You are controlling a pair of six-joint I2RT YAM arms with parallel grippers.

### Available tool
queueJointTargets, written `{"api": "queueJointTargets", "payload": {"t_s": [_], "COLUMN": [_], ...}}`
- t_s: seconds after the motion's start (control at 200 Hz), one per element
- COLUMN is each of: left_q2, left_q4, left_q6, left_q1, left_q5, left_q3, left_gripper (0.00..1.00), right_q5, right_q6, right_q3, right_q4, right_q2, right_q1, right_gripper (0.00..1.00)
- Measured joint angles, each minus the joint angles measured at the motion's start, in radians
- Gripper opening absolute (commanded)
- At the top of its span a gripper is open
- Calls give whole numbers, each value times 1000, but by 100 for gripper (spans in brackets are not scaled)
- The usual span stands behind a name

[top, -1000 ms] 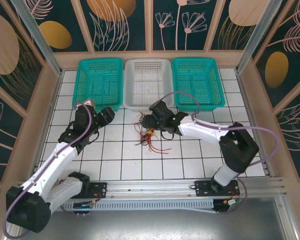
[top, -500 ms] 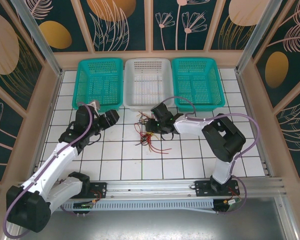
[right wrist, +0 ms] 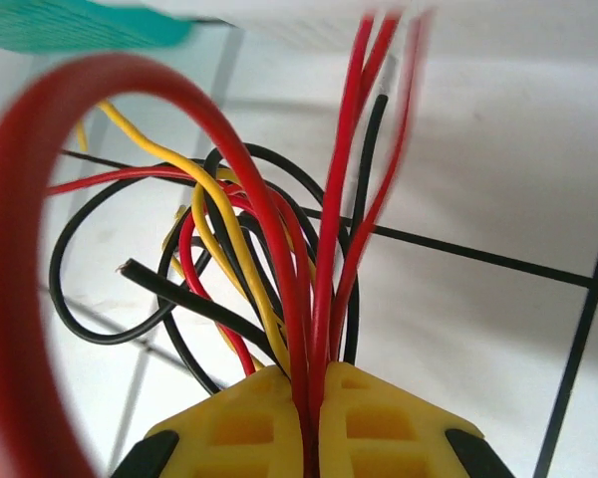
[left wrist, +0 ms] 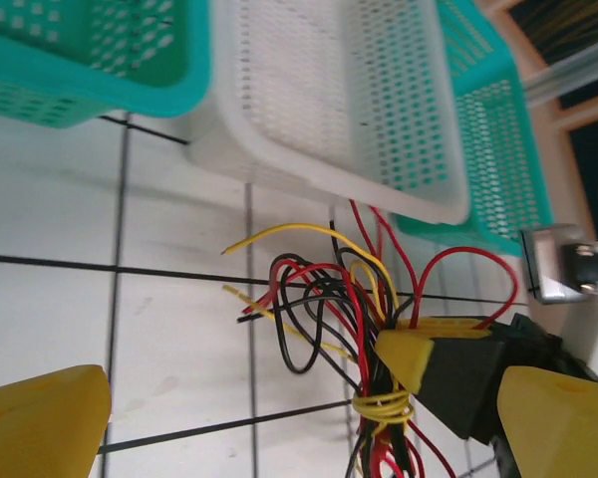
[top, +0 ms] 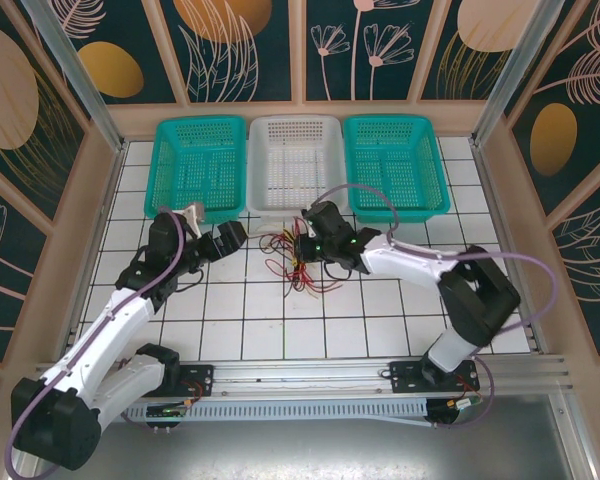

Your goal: Untangle the cables

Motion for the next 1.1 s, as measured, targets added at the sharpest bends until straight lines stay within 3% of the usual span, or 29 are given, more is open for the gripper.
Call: {"api": "queueJointTargets", "payload": {"t_s": [0.26,0.45,0.626,0.771,1.011,1.101], "left_q2": [11,35,39,39,21,9], "left_q4": [84,156,253,328,484,525], "left_q6": [-44,-74,-146,-203,-320,-356], "left_q1": [-23,-40,-40,-39,-36,-36], "left_q5": [164,192,214,243,309,332], "left_q3": [33,62,40,1,-87,-111], "left_gripper": [99,99,99,89,98,88], "right_q5": [51,58,55,55,24,-6], "right_q6": [-121,-187,-218,-222,-222,-222], "right_q3": [114,209,251,255,255,255], "right_q4": [-61,-109,-127,-138,-129,-104], "right_q2": [-128,-127,-127,-127,-124,-113], "right_q1": [125,183,200,206,211,216], "right_gripper": [2,2,2,2,0,0]}}
